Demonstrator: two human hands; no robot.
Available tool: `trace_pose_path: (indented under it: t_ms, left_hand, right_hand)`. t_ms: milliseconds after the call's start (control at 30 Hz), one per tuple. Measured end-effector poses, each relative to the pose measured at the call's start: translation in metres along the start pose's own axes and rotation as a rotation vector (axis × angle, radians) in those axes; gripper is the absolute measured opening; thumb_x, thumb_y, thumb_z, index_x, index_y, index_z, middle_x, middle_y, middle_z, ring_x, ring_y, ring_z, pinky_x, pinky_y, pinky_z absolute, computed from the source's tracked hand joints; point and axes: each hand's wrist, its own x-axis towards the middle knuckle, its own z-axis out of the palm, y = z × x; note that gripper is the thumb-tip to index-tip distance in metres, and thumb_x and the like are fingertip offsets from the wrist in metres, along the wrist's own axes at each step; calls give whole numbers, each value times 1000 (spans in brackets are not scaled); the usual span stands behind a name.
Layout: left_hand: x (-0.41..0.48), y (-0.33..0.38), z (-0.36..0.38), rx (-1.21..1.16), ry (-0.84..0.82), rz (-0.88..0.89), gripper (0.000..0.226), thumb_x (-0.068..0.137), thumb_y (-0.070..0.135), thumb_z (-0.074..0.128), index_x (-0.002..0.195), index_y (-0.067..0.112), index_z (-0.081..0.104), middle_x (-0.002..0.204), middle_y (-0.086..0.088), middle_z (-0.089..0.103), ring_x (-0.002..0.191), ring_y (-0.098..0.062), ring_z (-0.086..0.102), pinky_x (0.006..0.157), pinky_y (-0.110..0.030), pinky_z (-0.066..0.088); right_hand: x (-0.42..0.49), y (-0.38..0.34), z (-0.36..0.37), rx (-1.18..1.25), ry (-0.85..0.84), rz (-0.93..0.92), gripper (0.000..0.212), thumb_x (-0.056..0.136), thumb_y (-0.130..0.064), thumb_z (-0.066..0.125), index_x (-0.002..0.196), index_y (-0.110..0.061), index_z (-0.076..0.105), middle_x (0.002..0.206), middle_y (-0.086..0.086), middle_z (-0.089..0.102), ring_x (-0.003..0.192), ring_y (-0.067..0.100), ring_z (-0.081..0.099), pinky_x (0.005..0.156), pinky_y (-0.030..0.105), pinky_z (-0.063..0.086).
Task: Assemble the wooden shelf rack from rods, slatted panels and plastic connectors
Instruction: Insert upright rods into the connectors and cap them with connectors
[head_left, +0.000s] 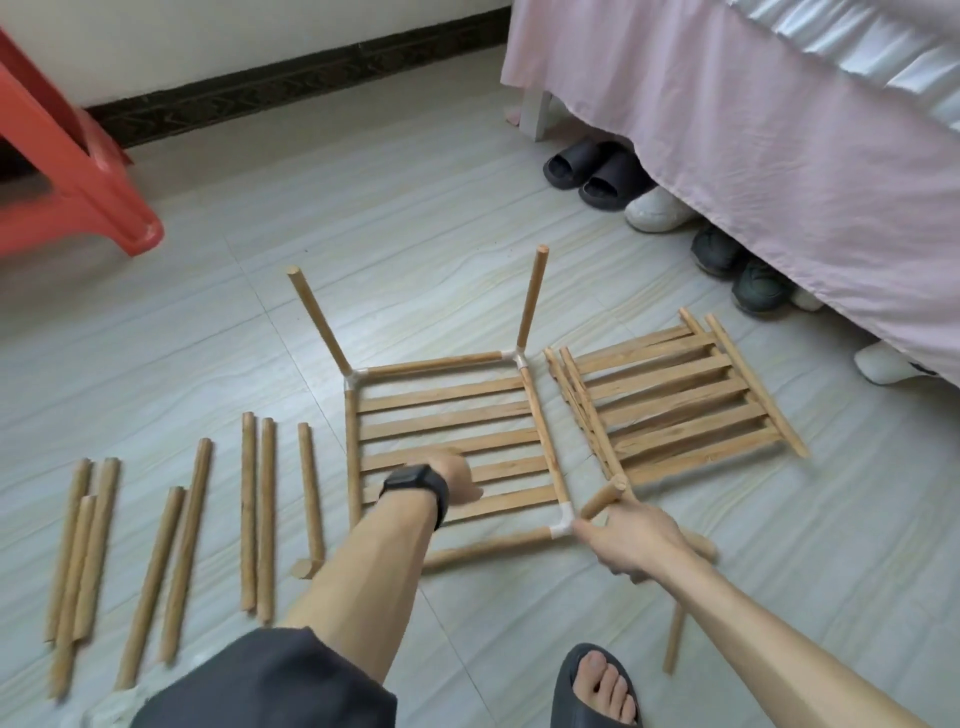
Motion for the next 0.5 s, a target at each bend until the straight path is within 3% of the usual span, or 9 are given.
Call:
trace_pose_path:
  t_ms: [67, 133, 200, 300, 367, 500]
  left_hand:
    - [-29, -11, -53, -35, 131, 22, 50, 107, 41, 38, 141, 8, 54, 143, -12, 55, 131, -31, 51, 106, -39, 42]
    - [-63, -34, -101, -97, 307, 4, 49, 106, 42, 39, 143, 14, 53, 142, -9, 57, 129, -30, 52, 104, -40, 44]
    - [-100, -65, -130, -153, 452, -25, 47, 104, 43, 41, 142, 19, 54, 138, -8, 60, 127, -30, 54, 104, -40, 45]
    - [-144, -121, -133, -279, 586, -55, 41, 102, 42, 44, 137, 26, 57, 132, -5, 65, 122, -29, 57, 101, -37, 47]
    - [-165, -163, -108, -350, 607, -104, 38, 102, 41, 45, 133, 26, 61, 129, -5, 67, 119, -28, 59, 98, -34, 47]
    - [-191, -245, -11, -468, 479, -292, 39, 102, 40, 45, 133, 22, 61, 131, -6, 66, 121, -27, 58, 97, -32, 46]
  right_hand:
    - [-16, -12, -16, -21, -274, 11, 43, 93, -55, 51, 86, -17, 68, 71, -5, 76, 63, 9, 74, 55, 25, 57]
    - [-32, -39, -35, -66, -374, -71, 44, 92, -55, 55, 93, -14, 72, 77, -6, 78, 66, 5, 73, 55, 24, 57]
    - [-48, -83, -51, -188, -237, -275, 44, 90, -56, 56, 94, -16, 74, 85, -5, 78, 64, 4, 67, 56, 20, 53]
    - [-79, -168, -60, -310, -14, -610, 39, 92, -57, 53, 98, -25, 73, 92, -9, 71, 83, 9, 61, 70, 26, 45]
    - [-100, -224, -48, -315, -20, -748, 37, 93, -55, 53, 102, -26, 73, 99, -10, 72, 94, 14, 63, 76, 28, 45]
    - [-126, -313, 13, -421, -94, -926, 37, 95, -49, 50, 107, -22, 73, 108, 0, 74, 104, 22, 64, 88, 34, 52]
